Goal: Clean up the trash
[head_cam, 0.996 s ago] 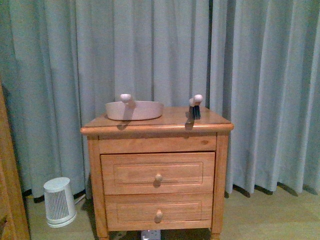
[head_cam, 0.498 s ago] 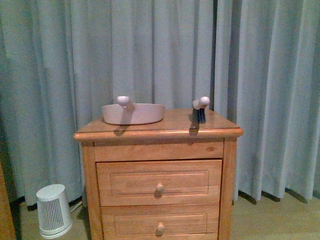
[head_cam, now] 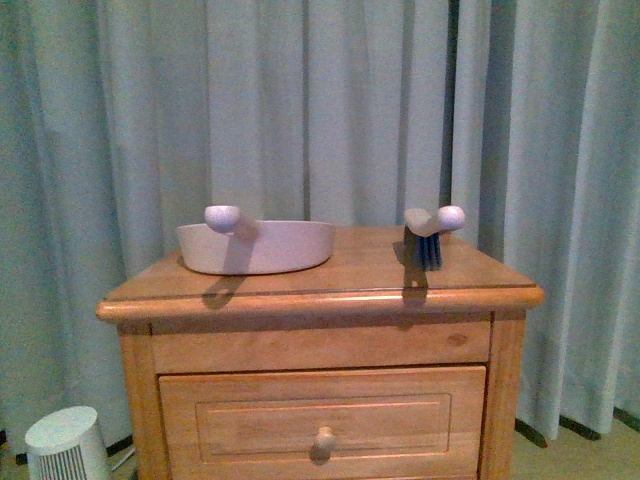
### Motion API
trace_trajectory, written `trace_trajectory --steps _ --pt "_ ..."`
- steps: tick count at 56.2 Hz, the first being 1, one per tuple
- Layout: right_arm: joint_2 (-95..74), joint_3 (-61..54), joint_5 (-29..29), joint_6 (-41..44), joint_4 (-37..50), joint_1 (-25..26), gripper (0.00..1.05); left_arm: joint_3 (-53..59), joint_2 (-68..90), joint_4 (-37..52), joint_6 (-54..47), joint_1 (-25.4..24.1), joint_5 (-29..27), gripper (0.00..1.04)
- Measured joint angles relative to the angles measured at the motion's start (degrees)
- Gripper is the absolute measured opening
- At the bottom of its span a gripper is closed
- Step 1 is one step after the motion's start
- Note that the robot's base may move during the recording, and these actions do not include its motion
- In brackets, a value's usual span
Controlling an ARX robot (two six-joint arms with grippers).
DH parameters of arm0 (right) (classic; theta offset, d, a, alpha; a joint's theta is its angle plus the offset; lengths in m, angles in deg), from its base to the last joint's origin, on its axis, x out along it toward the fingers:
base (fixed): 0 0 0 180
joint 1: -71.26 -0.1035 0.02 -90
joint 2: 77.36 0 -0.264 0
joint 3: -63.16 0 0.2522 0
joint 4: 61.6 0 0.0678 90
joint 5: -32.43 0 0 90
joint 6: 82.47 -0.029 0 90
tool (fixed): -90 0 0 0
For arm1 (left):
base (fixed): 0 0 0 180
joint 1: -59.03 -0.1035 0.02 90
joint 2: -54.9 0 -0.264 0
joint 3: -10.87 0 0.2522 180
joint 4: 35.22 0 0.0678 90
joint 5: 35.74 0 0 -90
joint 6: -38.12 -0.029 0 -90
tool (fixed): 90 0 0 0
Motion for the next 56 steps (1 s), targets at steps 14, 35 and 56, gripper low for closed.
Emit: trace_trajectory --steps 14,35,56 --pt "0.0 0.0 0.0 0.0 0.0 0.0 0.97 0.0 0.0 0.0 0.0 0.0 0.0 0.97" --pt "0.0 0.0 0.0 0.0 0.0 0.0 0.97 0.0 0.0 0.0 0.0 0.0 0.0 0.97" --pt "0.0 0.0 0.0 0.0 0.0 0.0 0.97 0.0 0.0 0.0 0.0 0.0 0.0 0.97"
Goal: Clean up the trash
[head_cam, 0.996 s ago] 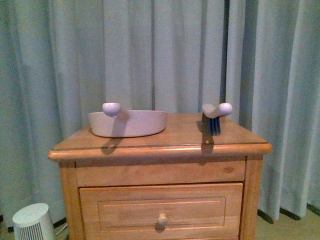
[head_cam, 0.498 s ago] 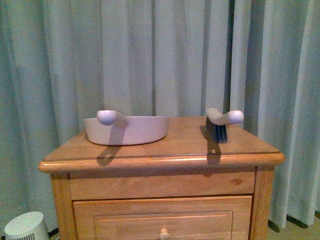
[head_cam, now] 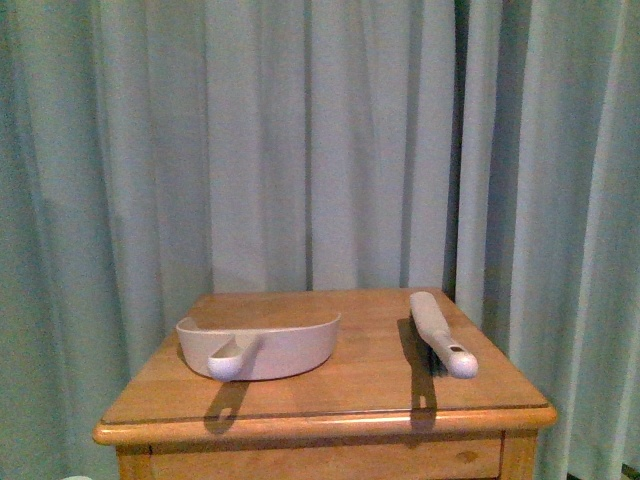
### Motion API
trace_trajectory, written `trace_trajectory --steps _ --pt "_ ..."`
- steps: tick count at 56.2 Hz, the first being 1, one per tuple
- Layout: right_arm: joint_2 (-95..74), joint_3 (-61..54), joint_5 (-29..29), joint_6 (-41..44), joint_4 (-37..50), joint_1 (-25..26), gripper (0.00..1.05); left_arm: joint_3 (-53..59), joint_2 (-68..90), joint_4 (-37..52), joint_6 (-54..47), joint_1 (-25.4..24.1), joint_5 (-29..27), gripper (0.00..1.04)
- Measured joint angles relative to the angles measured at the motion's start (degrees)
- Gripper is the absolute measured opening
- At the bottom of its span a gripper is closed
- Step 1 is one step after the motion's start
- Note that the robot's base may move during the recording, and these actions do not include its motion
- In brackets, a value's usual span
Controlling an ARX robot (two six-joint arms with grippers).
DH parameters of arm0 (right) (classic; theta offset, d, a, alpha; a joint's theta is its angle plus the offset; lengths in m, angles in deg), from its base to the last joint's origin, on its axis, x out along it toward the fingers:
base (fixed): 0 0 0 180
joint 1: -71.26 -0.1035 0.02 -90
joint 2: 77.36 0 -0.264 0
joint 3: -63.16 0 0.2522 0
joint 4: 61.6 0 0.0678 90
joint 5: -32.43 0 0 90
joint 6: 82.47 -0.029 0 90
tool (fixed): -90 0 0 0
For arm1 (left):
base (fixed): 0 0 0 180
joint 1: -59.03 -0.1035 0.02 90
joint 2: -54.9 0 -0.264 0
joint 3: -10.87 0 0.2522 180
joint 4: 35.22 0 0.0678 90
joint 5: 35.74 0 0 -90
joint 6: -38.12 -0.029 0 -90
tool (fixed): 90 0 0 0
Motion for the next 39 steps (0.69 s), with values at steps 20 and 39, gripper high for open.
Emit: trace_trajectory --steps 20,39 --pt "0.0 0.0 0.0 0.0 0.0 0.0 0.97 -20.8 35.1 -7.6 11.6 -1.9 10.4 0.97" --pt "0.0 0.0 0.0 0.0 0.0 0.0 0.97 -73.1 77.6 -26.1 -0.4 8.7 -2.0 0.97"
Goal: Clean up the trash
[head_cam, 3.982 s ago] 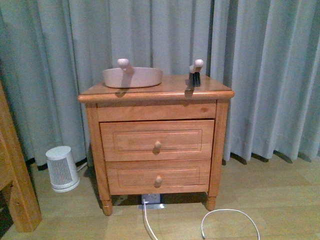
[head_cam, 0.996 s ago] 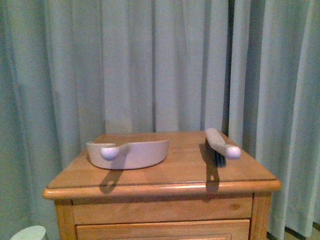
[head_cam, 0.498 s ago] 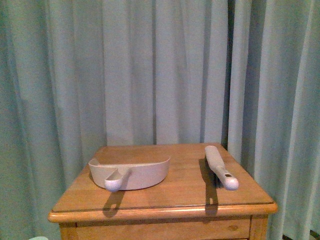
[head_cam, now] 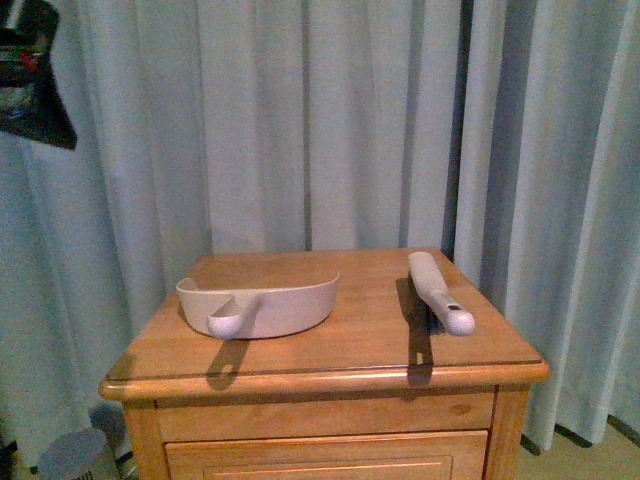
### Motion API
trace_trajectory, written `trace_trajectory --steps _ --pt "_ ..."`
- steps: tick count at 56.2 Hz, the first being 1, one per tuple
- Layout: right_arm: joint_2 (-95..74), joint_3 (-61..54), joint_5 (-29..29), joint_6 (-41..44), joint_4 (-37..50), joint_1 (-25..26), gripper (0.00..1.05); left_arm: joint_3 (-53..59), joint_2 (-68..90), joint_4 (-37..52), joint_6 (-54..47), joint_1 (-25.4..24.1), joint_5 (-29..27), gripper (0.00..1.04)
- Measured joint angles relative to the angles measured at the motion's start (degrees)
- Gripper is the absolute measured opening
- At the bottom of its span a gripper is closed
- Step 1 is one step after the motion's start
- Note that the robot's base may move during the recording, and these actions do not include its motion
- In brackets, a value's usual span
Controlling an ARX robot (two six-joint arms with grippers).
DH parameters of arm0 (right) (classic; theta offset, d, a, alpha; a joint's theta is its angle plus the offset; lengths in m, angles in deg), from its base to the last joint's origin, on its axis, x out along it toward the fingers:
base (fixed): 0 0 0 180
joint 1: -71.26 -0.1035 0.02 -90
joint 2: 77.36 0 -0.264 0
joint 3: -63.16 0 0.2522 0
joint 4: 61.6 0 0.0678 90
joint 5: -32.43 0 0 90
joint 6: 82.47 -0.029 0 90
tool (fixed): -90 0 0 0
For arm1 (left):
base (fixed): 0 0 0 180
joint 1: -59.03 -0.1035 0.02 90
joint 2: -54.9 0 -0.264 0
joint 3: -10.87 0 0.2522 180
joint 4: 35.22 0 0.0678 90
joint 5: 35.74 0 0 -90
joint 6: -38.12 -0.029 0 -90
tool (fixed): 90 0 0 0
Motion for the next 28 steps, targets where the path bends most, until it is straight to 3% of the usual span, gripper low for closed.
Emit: trace_trajectory --steps 14,28 --pt "0.0 0.0 0.0 0.0 0.0 0.0 0.97 -11.3 16.4 -1.4 -2.8 5.4 -11.3 0.97" --pt "0.0 0.0 0.0 0.0 0.0 0.0 0.97 -19.6 27.8 -6.0 4.0 8.4 -14.6 0.97"
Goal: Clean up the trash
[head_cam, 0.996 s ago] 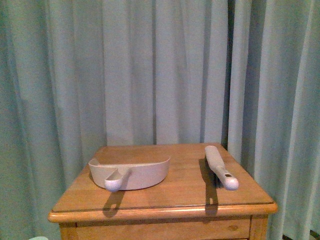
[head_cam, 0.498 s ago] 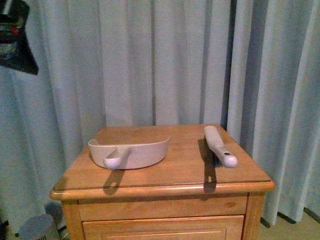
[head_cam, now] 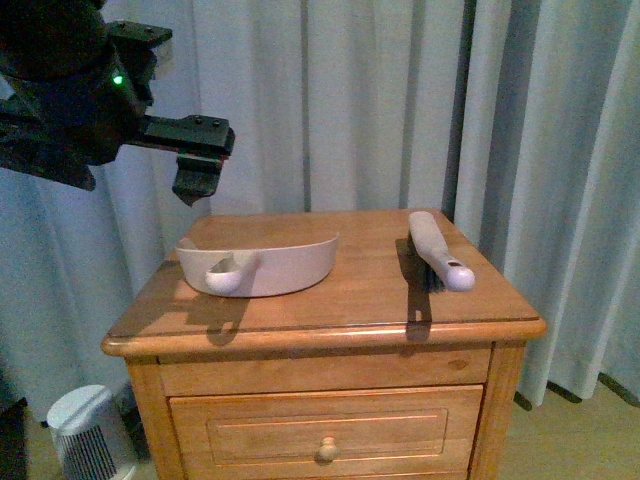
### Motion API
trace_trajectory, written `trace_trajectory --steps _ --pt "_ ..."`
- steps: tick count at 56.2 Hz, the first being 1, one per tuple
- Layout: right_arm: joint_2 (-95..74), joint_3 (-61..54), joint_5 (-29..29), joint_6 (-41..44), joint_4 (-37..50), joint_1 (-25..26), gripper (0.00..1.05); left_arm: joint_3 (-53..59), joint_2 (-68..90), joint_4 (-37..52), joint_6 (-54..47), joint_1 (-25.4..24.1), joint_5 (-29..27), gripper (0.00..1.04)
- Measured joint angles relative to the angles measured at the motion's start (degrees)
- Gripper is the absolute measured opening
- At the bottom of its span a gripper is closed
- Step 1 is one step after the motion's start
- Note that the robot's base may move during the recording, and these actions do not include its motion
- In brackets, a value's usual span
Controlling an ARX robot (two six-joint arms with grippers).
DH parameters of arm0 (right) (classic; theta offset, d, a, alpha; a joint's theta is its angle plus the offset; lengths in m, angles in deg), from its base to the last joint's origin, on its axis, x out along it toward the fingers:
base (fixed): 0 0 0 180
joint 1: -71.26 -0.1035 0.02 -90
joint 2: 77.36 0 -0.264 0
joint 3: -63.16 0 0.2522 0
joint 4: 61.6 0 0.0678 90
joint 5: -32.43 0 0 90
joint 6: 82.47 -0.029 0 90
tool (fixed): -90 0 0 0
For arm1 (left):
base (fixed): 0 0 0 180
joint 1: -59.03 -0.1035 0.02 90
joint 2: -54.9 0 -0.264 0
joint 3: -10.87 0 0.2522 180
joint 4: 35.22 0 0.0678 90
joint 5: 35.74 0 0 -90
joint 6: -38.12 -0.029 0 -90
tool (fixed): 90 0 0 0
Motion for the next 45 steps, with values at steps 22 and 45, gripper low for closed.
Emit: trace_trajectory --steps 22,45 --pt "0.0 0.0 0.0 0.0 0.0 0.0 0.97 -6.2 7.6 -4.7 11.5 3.3 0.1 0.97" --pt "0.0 0.0 0.0 0.0 0.0 0.0 0.97 -8.5 10.9 -3.8 13.9 6.1 0.5 0.97"
